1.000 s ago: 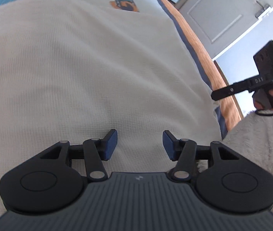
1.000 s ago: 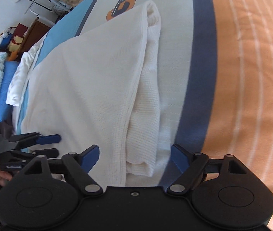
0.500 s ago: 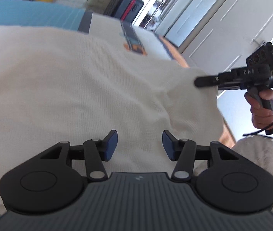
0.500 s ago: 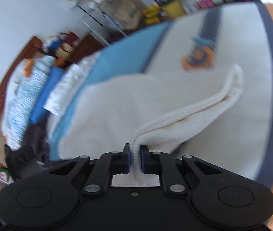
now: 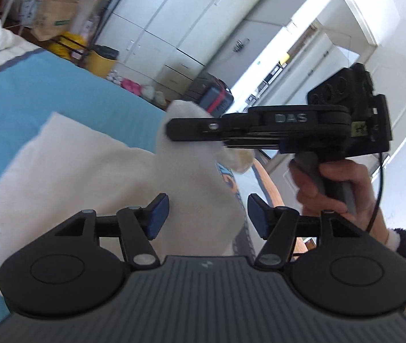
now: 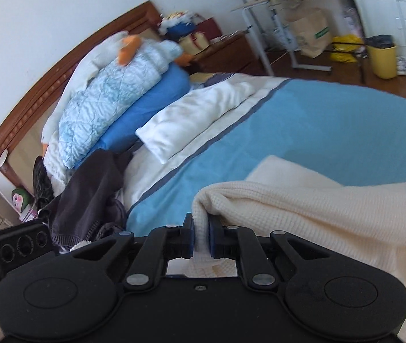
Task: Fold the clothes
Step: 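Lay the romper down and open the right tool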
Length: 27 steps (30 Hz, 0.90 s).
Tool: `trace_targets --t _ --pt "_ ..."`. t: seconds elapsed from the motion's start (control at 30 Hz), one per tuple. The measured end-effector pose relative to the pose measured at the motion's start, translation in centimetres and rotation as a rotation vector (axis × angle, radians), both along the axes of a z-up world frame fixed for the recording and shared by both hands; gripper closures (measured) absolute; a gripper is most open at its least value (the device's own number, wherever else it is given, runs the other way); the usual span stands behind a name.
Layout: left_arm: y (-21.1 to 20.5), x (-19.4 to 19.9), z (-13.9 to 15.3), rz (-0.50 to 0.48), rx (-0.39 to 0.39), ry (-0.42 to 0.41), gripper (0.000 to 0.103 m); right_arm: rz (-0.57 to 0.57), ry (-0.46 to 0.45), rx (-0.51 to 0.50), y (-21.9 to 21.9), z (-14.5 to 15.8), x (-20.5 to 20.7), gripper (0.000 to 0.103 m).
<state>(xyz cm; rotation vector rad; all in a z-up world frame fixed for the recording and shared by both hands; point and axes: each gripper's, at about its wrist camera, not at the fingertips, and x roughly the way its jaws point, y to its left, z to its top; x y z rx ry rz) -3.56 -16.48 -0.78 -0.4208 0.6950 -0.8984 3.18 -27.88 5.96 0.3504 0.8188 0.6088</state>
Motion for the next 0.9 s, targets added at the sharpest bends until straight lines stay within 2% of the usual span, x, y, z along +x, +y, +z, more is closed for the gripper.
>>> trace_targets --t 0.1,0.13,0.2,0.3,0.33,0.43,0.53,0.67,0.77,0.83,0.9 --pt "2.4 1.2 -2.9 0.037 0.043 0.067 0.037 -0.038 0.074 0.018 2.8 -3.0 2.7 0.076" --pt "2.8 1.7 -4.1 0.053 0.06 0.09 0.037 -0.058 0.109 0.043 2.5 -4.4 2.6 0.07" --pt "3.9 2.8 -6.9 0.088 0.082 0.161 0.036 -0.087 0.149 0.059 1.7 -6.0 1.5 0.067" --pt "5.2 4.1 -9.5 0.112 0.042 0.297 0.036 -0.136 0.139 0.046 0.0 -7.0 -1.3 0.056" --pt "5.4 4.3 -9.6 0.118 0.021 0.313 0.036 -0.159 0.132 0.036 -0.8 -7.2 -2.5 0.052" --pt "5.4 4.8 -9.2 0.145 0.008 0.285 0.036 -0.234 0.129 -0.002 -3.0 -7.8 -5.5 0.049" --pt "5.1 4.0 -8.7 0.197 0.066 0.219 0.036 -0.33 0.153 0.007 -5.5 -8.7 -7.0 0.046" --pt "4.0 3.8 -8.7 0.227 0.132 0.158 0.036 -0.43 0.168 0.129 -7.6 -9.4 -5.8 0.04" --pt "2.8 4.5 -9.0 0.22 0.182 0.13 0.036 -0.467 0.14 0.137 -7.6 -10.0 -4.8 0.037" --pt "2.6 4.7 -9.5 0.237 0.174 0.144 0.036 -0.494 0.128 0.147 -7.7 -10.6 -4.2 0.036" --pt "2.7 4.9 -9.9 0.267 0.162 0.157 0.045 -0.518 0.126 0.179 -8.0 -11.3 -3.8 0.036"
